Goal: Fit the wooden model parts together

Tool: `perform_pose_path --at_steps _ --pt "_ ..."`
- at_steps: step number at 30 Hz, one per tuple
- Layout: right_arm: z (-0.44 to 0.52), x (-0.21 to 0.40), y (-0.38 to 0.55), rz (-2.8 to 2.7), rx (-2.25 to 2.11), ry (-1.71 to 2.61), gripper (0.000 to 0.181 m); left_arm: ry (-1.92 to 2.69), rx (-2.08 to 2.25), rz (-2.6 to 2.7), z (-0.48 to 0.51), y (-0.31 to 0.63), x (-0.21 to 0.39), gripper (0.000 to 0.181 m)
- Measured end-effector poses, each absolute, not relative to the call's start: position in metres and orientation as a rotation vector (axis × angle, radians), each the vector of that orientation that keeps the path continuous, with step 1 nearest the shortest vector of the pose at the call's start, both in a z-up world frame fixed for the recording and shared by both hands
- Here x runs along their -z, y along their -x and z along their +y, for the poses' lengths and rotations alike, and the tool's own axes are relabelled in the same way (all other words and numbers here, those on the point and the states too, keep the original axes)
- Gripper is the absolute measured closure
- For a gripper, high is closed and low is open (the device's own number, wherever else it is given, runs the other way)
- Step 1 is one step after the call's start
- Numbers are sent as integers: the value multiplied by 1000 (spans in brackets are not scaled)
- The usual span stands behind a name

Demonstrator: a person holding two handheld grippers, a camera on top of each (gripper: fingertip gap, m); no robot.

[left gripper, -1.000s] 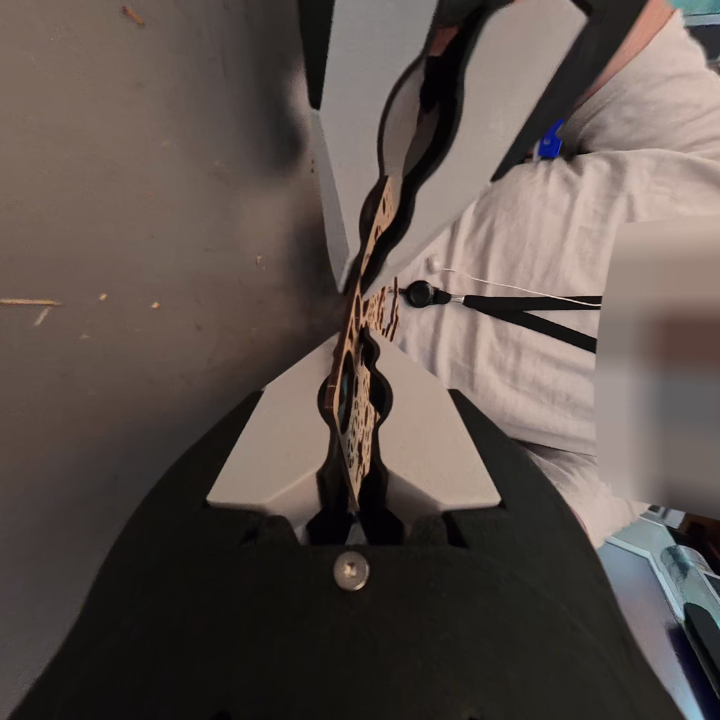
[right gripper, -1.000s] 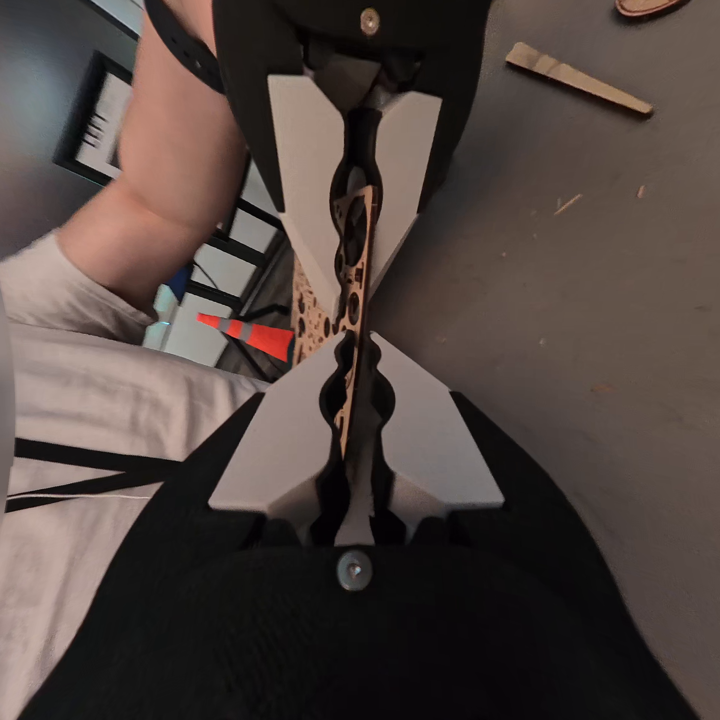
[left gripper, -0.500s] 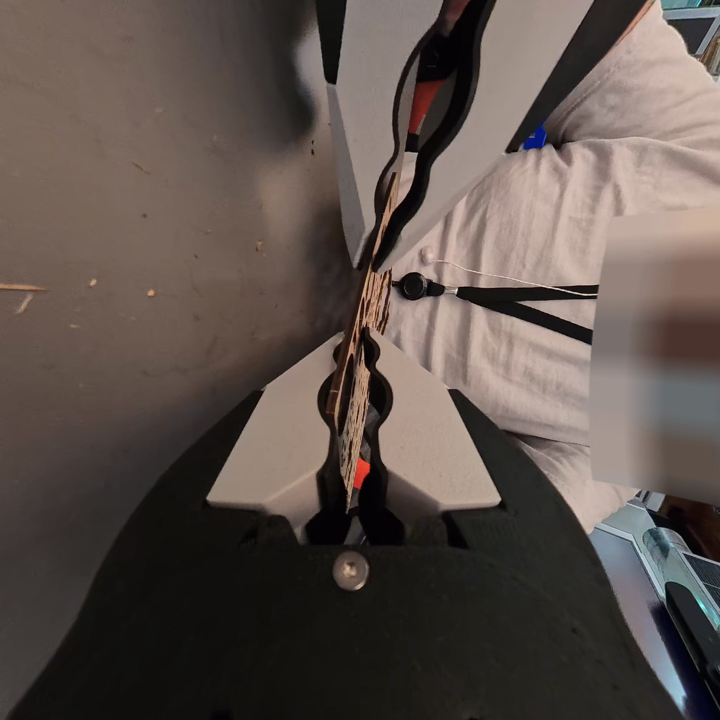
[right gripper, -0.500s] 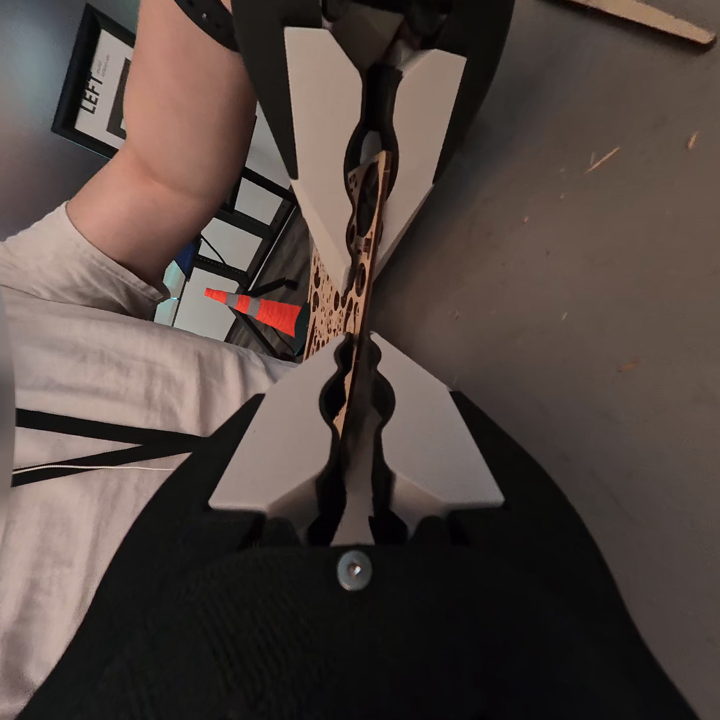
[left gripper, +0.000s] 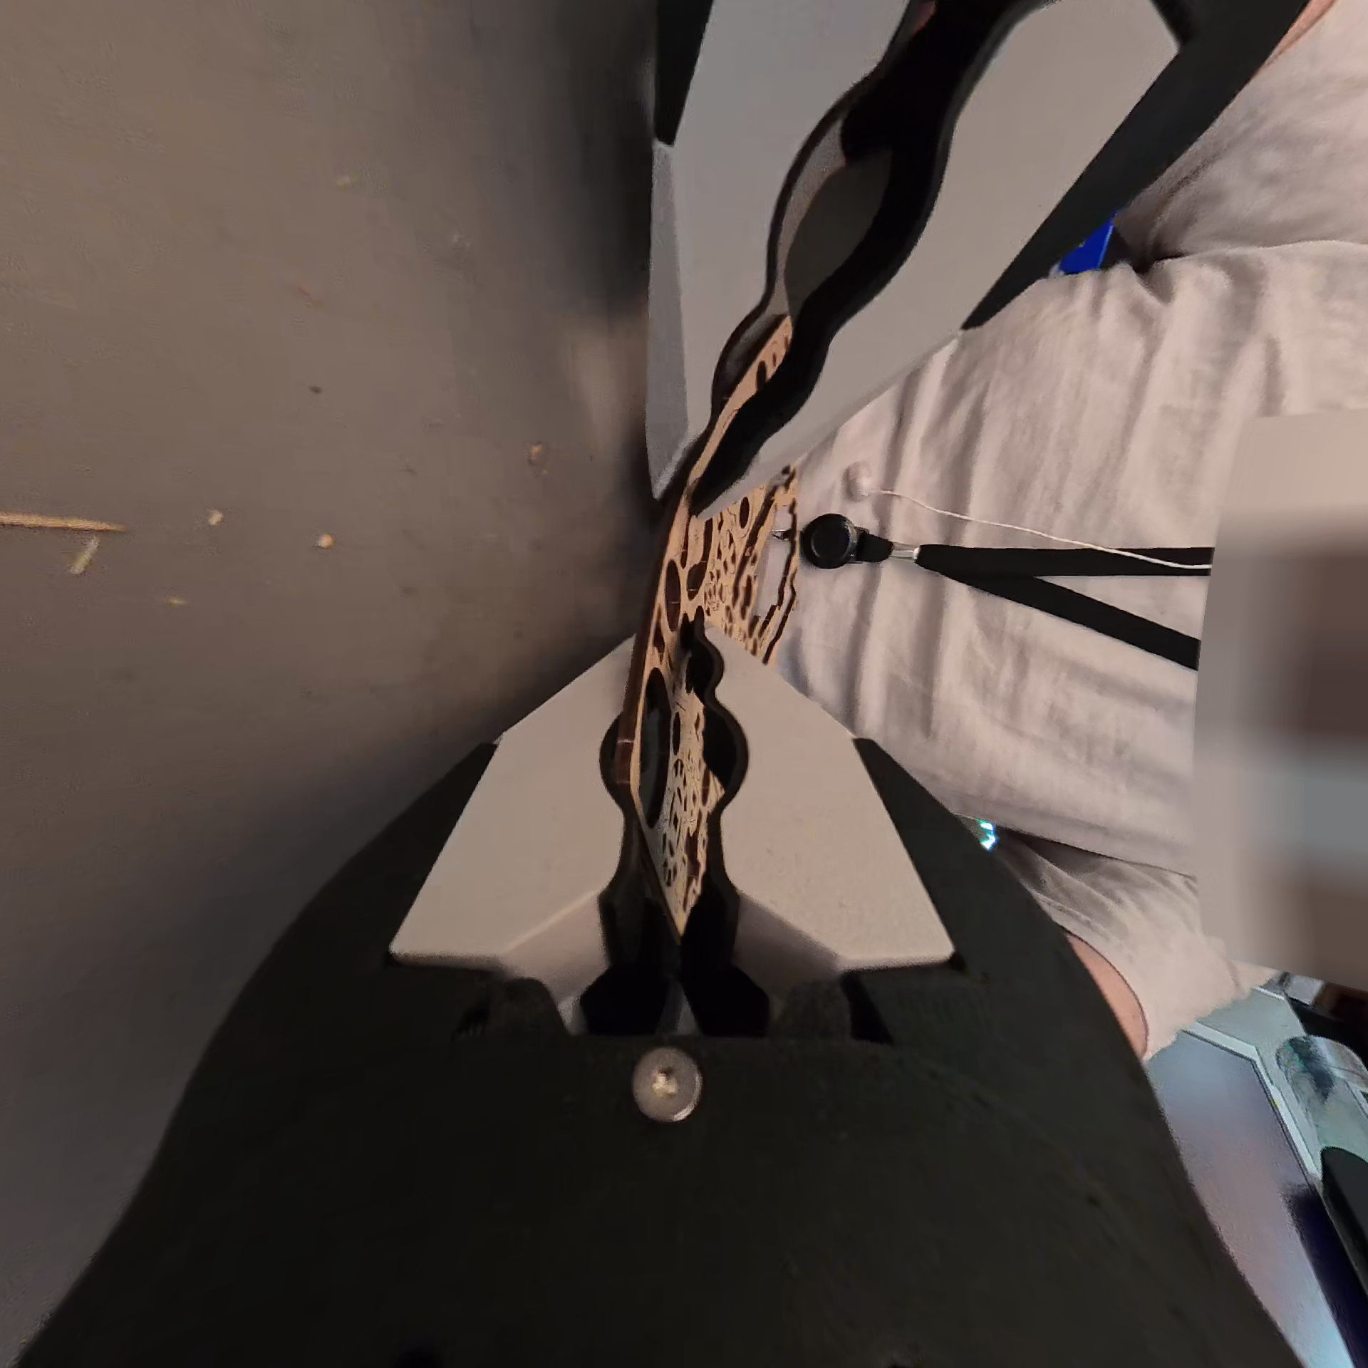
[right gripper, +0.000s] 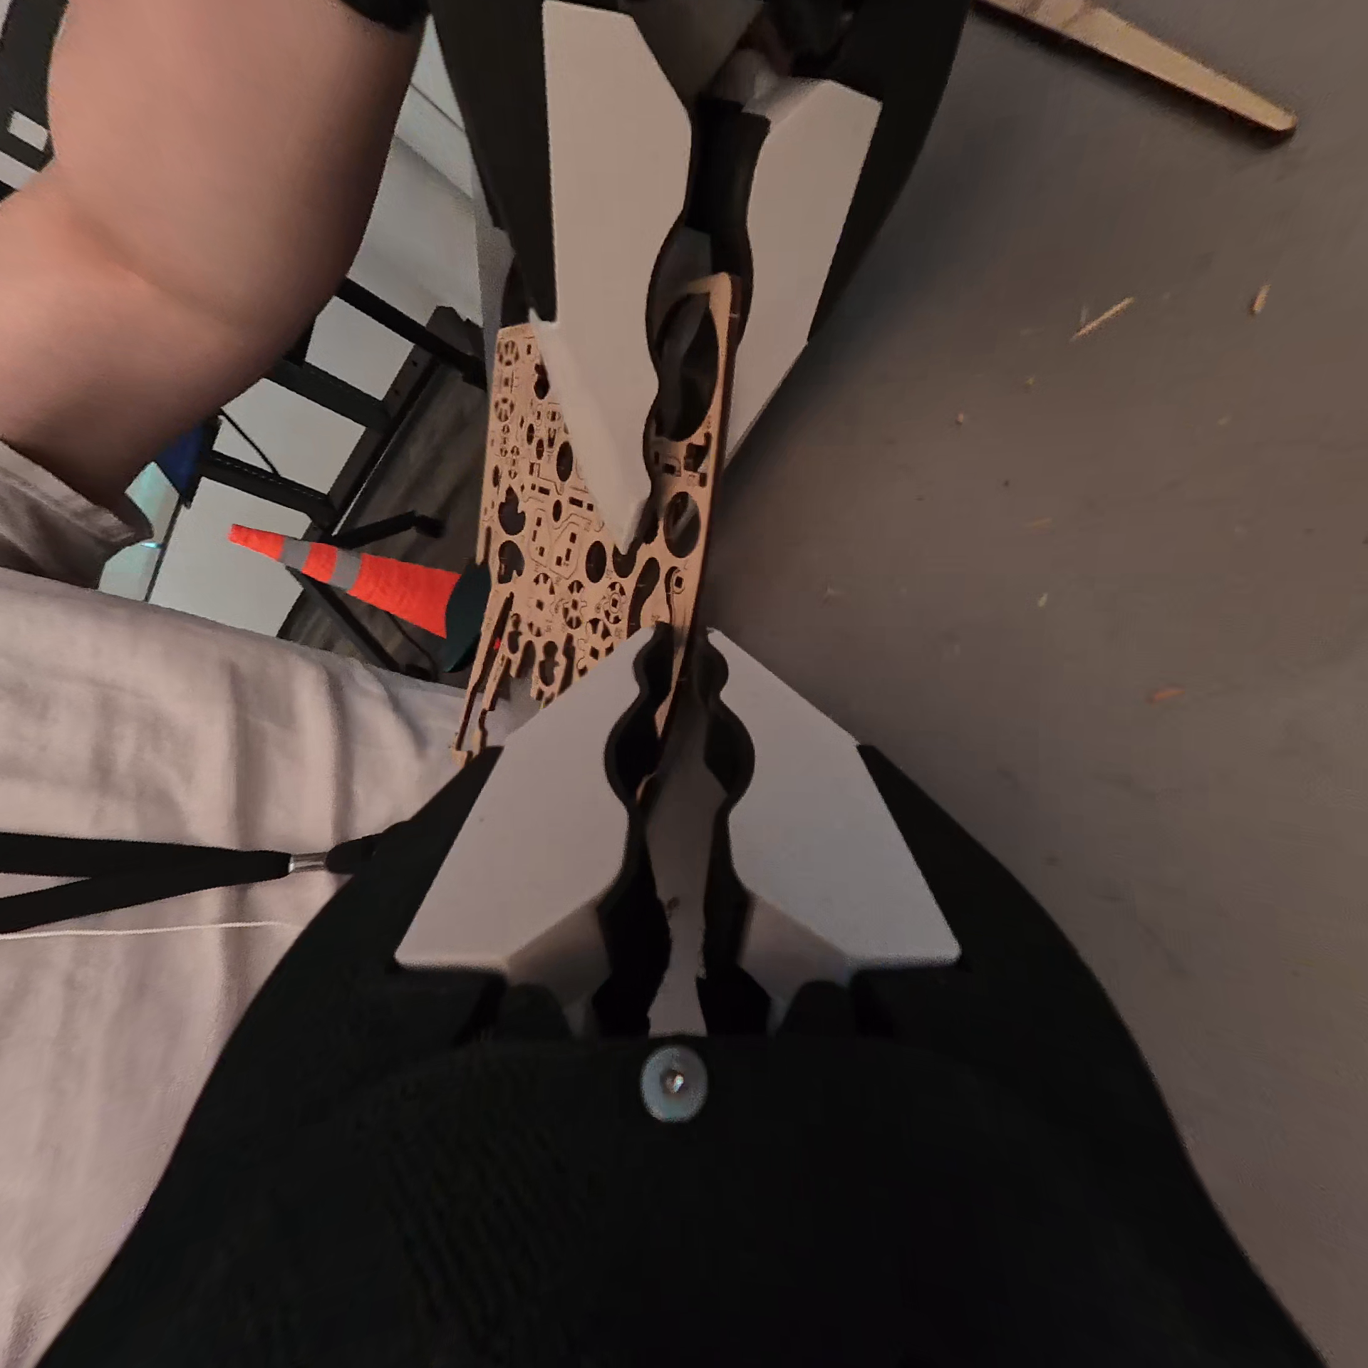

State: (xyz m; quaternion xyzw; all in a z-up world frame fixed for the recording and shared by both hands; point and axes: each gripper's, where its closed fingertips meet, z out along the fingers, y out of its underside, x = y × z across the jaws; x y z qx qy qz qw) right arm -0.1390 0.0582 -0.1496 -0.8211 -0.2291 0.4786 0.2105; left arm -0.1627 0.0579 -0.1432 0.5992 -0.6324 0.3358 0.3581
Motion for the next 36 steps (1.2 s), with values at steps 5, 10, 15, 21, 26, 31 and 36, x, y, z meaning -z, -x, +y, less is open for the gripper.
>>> perform_pose_path --at_steps 5,10,15,21,26,31,36 --pt "60 150 137 -677 -1236 2247 178 -1534 -860 -1647 56 163 139 176" --pt "61 138 135 -590 -1400 2206 176 -1521 -888 -1570 56 162 135 177" --pt "60 126 134 -593 -1441 2134 166 -1502 -900 -1579 54 165 134 179" --pt "65 102 116 -650 -1275 1989 166 -1458 -902 -1646 50 178 123 180" --pt "45 132 120 -936 -873 2037 160 -1484 -960 -1710 59 202 102 181" --pt "47 154 129 -1065 -662 2079 163 -1534 -1173 -1686 72 223 67 181" --pt "46 158 138 -1089 -738 2125 176 -1729 -1340 -1686 105 257 36 181"
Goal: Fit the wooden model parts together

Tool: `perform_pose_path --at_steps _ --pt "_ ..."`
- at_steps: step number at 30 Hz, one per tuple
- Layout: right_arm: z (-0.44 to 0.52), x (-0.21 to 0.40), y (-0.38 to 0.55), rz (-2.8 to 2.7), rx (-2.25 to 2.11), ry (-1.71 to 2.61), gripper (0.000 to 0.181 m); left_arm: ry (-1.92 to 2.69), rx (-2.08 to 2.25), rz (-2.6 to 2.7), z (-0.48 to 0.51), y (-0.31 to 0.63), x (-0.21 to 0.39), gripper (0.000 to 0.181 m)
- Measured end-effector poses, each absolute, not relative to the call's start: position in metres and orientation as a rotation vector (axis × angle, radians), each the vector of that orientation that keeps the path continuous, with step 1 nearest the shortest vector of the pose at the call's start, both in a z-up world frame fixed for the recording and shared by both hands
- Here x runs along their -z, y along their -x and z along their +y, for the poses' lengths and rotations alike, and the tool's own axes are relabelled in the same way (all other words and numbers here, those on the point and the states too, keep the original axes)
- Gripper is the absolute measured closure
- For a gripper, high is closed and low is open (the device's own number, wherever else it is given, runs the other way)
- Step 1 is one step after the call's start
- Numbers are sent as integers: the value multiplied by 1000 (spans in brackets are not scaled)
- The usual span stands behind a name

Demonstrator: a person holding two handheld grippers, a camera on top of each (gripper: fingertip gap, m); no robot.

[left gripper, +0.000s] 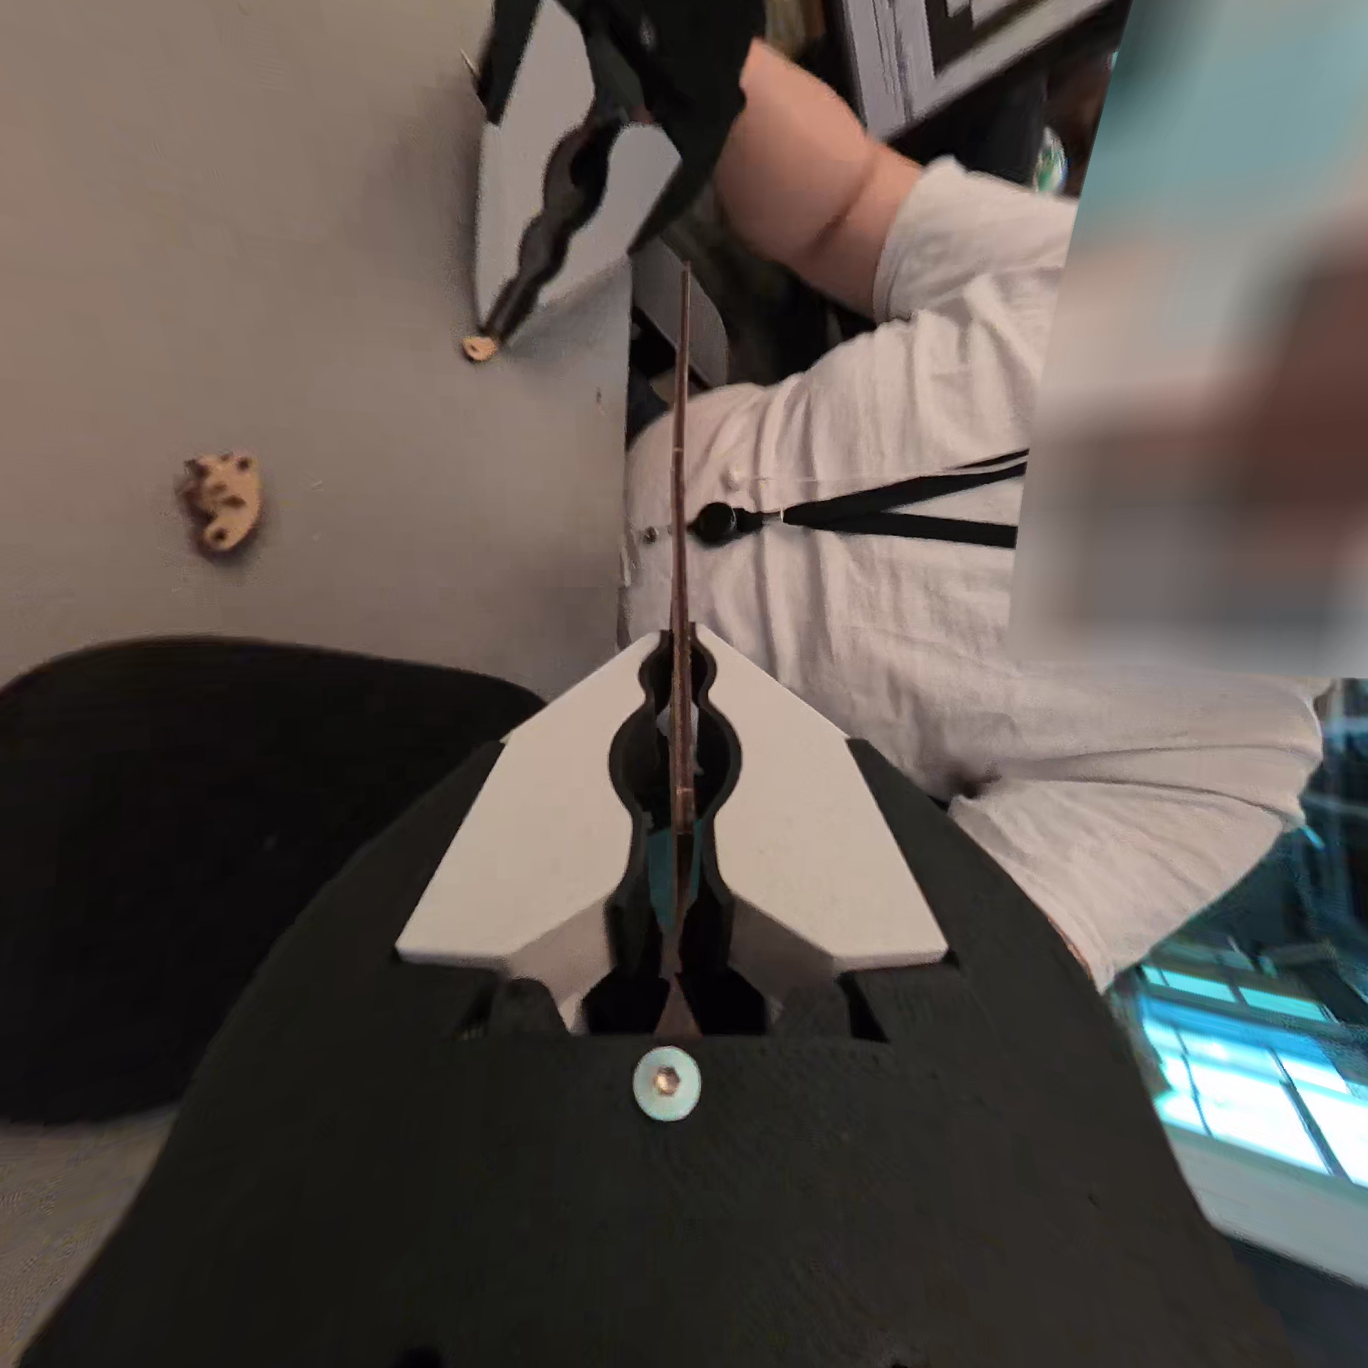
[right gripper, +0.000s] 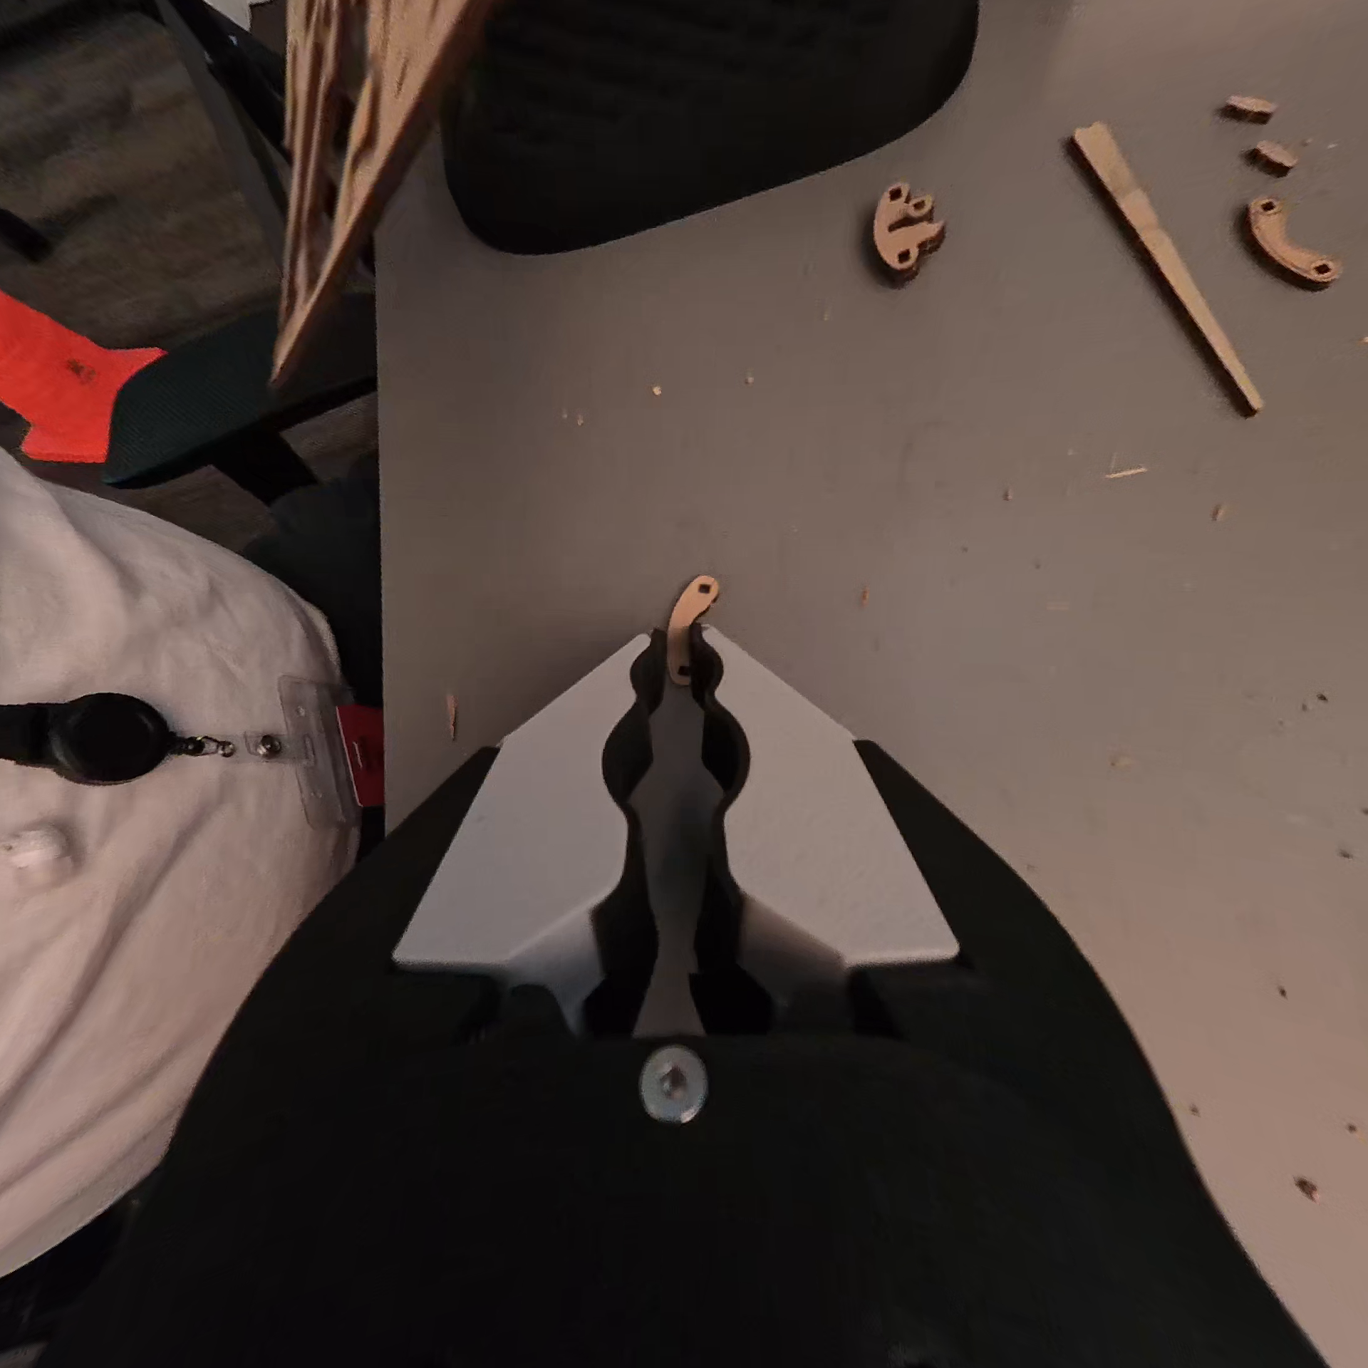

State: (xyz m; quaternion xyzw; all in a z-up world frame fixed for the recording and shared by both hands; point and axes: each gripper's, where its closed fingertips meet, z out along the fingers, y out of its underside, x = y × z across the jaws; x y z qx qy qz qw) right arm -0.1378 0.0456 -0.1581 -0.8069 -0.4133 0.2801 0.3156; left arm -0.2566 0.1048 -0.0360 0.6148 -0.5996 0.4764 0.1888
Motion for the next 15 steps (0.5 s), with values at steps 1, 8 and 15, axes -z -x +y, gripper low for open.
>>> perform_pose_path --at_steps 1,8,15 --pt "47 157 140 -1077 -756 2126 176 -1789 -1380 -1676 114 263 29 181" --pt "99 134 151 -680 -1085 2171 176 -2111 -1684 -1621 162 297 -24 181" --pt "138 139 155 -715 -984 2199 162 -2287 -1889 -1425 185 298 -34 181"
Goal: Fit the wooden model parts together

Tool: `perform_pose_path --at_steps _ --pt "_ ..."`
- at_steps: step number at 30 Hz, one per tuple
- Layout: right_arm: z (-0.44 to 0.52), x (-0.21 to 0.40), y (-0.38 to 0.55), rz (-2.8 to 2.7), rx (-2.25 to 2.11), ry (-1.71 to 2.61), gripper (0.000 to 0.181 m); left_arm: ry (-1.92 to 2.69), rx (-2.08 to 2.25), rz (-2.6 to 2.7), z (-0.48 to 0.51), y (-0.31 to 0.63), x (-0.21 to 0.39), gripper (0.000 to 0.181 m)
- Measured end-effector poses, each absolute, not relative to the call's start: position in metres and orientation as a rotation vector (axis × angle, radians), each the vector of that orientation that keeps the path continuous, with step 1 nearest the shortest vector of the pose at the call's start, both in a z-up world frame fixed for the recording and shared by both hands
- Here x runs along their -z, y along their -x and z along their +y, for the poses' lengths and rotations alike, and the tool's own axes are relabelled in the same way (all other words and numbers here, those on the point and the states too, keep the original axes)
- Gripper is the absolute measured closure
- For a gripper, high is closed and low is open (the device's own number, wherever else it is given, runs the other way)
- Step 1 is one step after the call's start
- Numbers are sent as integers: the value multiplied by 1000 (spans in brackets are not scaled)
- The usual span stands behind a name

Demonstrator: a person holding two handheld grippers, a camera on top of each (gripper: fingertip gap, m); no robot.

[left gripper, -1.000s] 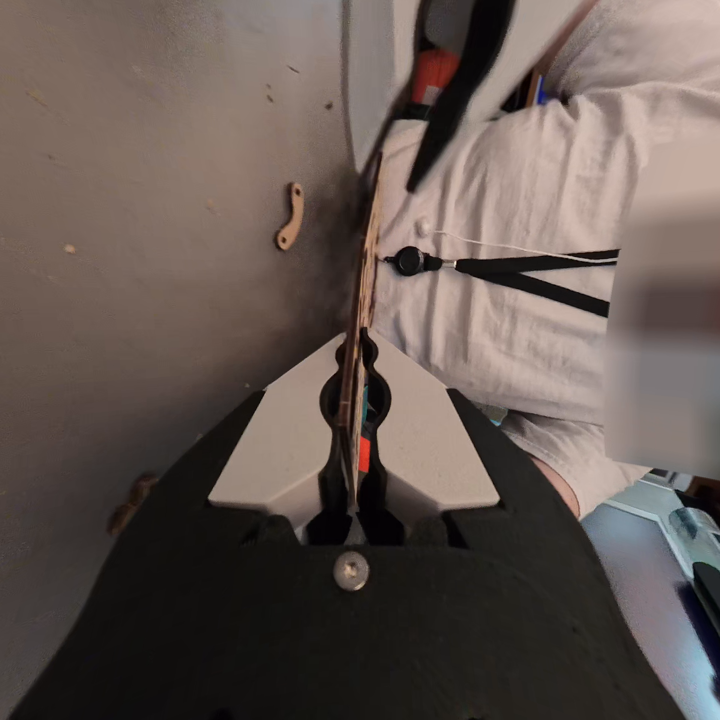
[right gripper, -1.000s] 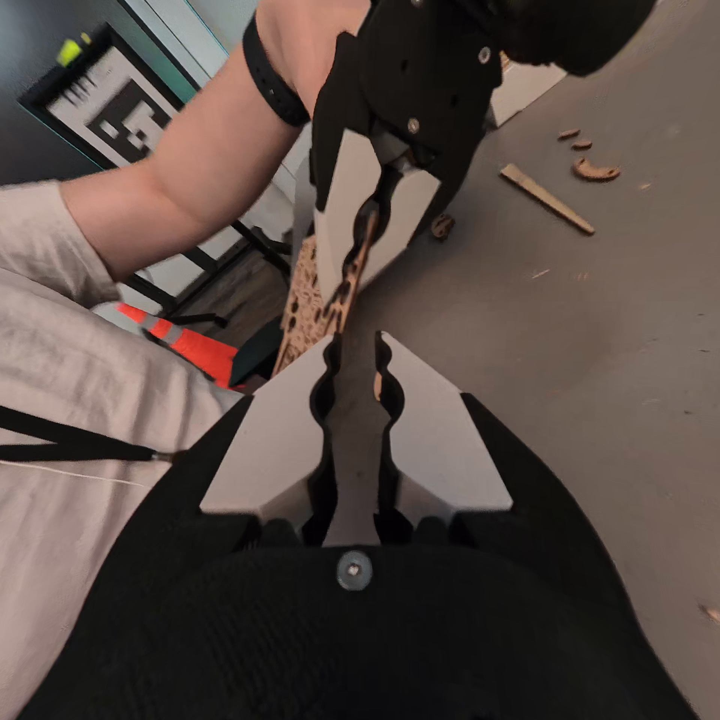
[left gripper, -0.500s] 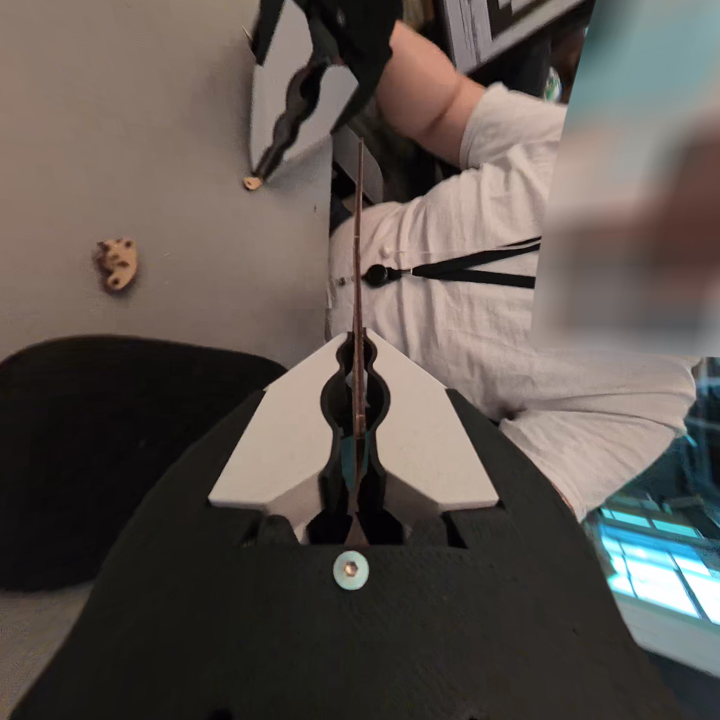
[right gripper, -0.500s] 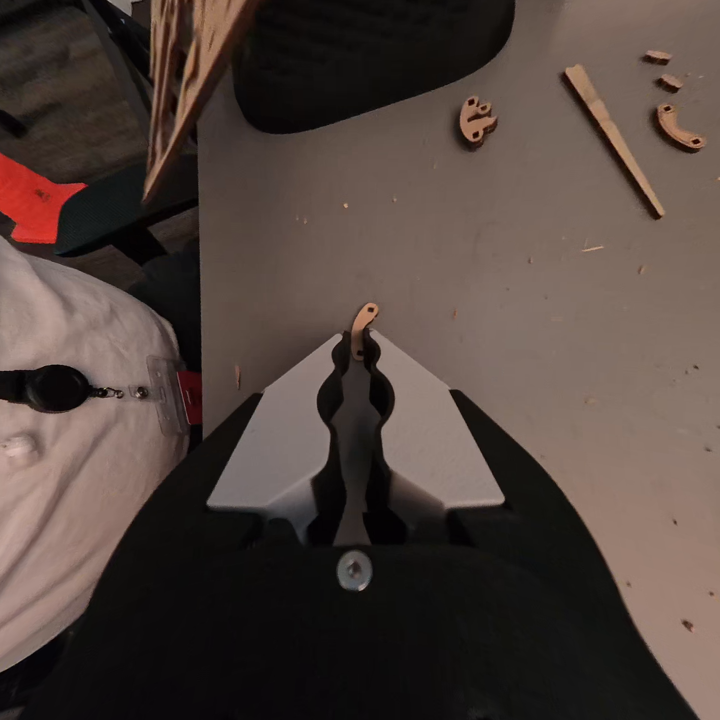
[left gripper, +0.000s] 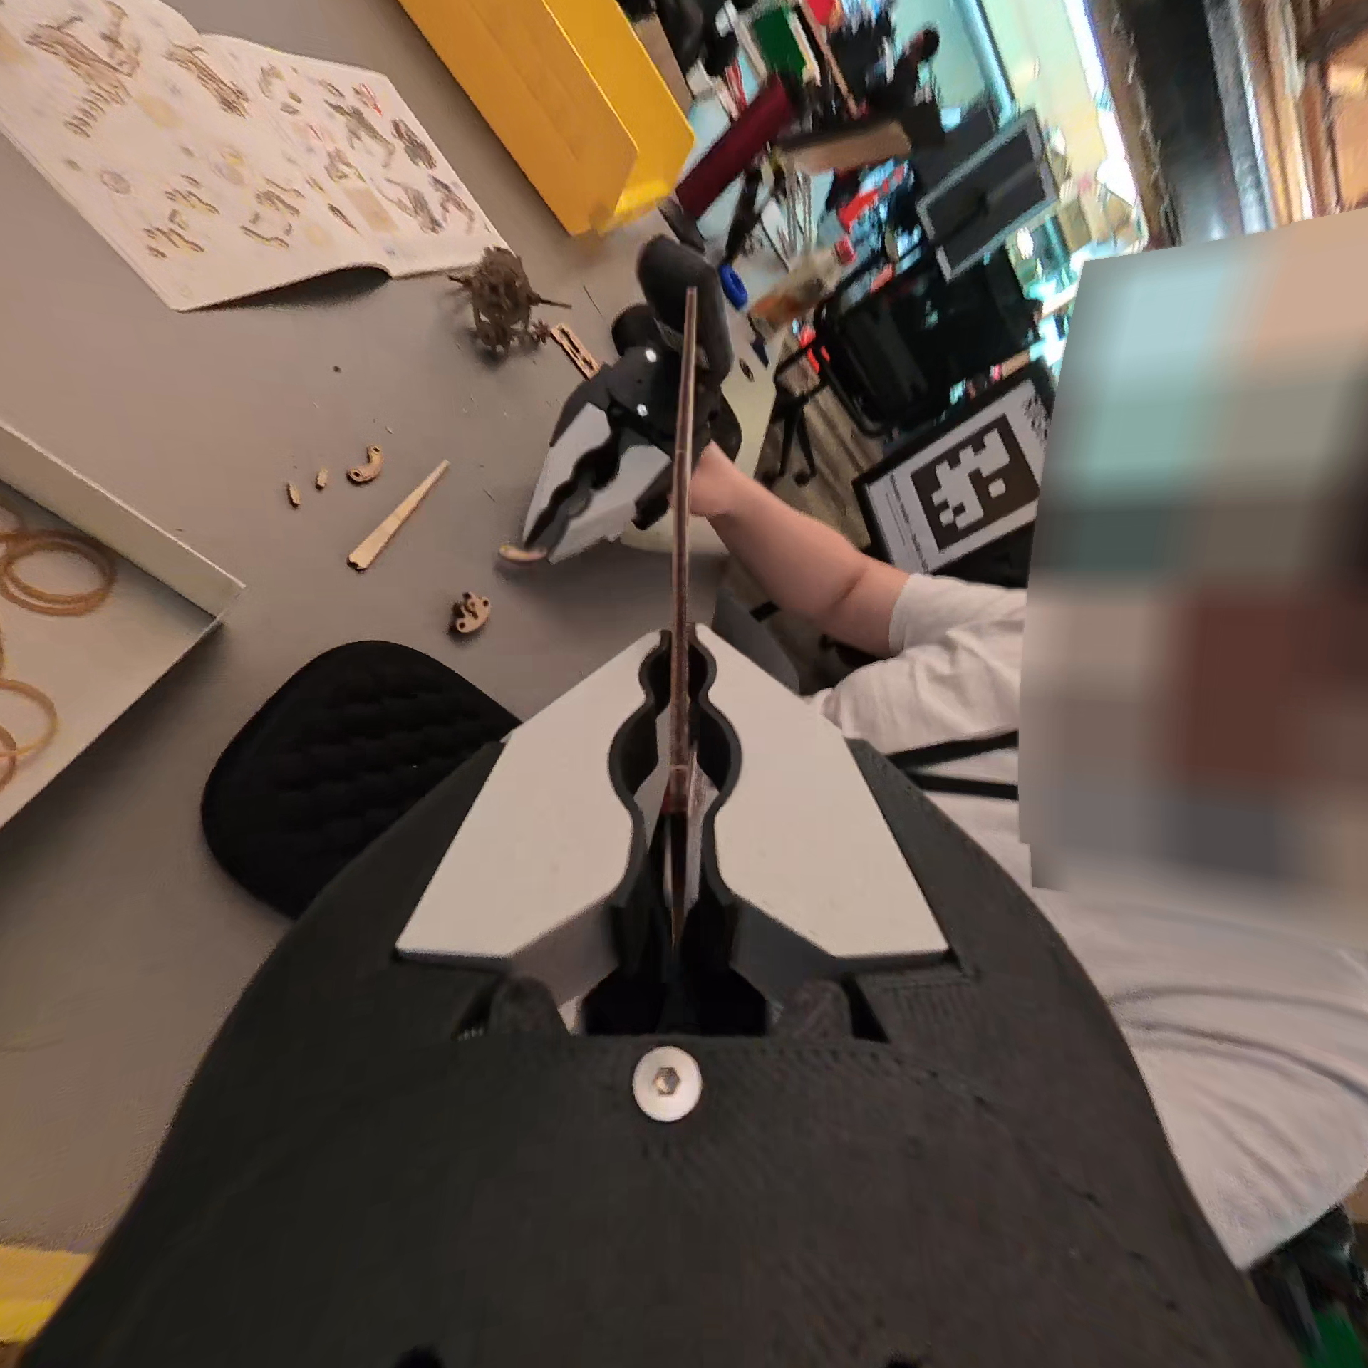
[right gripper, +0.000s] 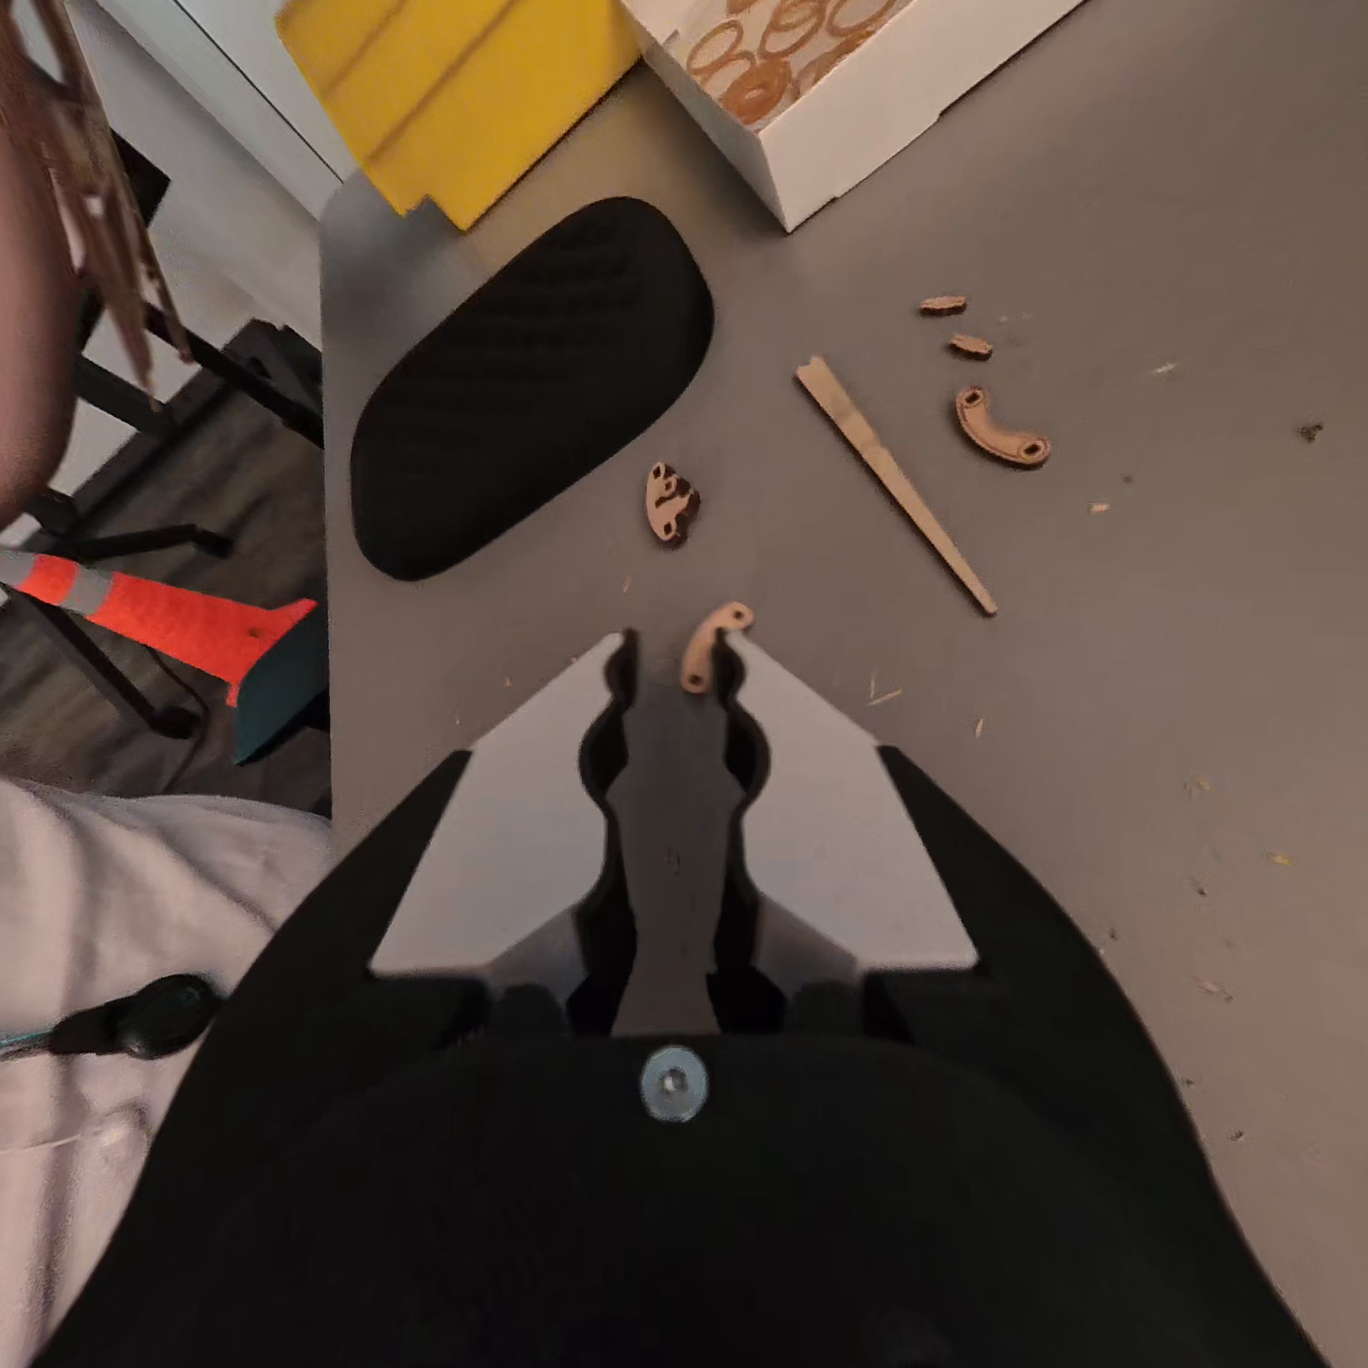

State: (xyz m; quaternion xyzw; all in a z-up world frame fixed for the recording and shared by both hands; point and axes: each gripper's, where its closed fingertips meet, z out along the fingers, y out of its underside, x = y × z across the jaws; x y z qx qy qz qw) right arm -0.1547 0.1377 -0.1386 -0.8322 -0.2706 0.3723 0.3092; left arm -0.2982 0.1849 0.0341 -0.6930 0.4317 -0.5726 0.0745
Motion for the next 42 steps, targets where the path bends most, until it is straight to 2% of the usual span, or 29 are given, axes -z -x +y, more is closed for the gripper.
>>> perform_pose_path --at_steps 1,7,10,12,15,17,18,20,22,25,34,39,42 --pt "136 136 155 -734 -988 2198 151 2088 1730 1239 188 296 -32 181" --pt "117 46 128 -536 -1113 1829 149 1934 1757 1066 184 264 -25 181" --pt "107 22 109 -386 -1124 1688 128 1790 1819 1017 169 231 -27 181" --pt "100 14 102 -281 -1231 1608 127 1697 1878 994 157 209 -30 181" --pt "90 7 89 -173 -1341 1498 130 1627 1920 974 143 178 -27 181" --pt "82 3 82 -144 -1350 1444 139 1603 1907 956 138 161 -23 181" --pt "79 3 77 -131 -1325 1434 146 1592 1905 948 135 154 -21 181" --pt "70 3 68 -138 -1285 1418 180 1558 1968 943 125 143 -20 181" --pt "61 2 57 -114 -1331 1415 180 1547 2066 961 111 137 -18 178" --pt "50 19 35 -59 -1345 1565 180 1599 1976 965 114 141 -4 141" --pt "34 83 0 7 -1523 2117 180 1703 1651 1165 101 182 32 141" --pt "51 104 7 -99 -1516 2319 180 1791 1521 1401 62 166 70 127" --pt "55 119 13 -203 -1499 2432 176 1814 1434 1492 44 155 97 125"
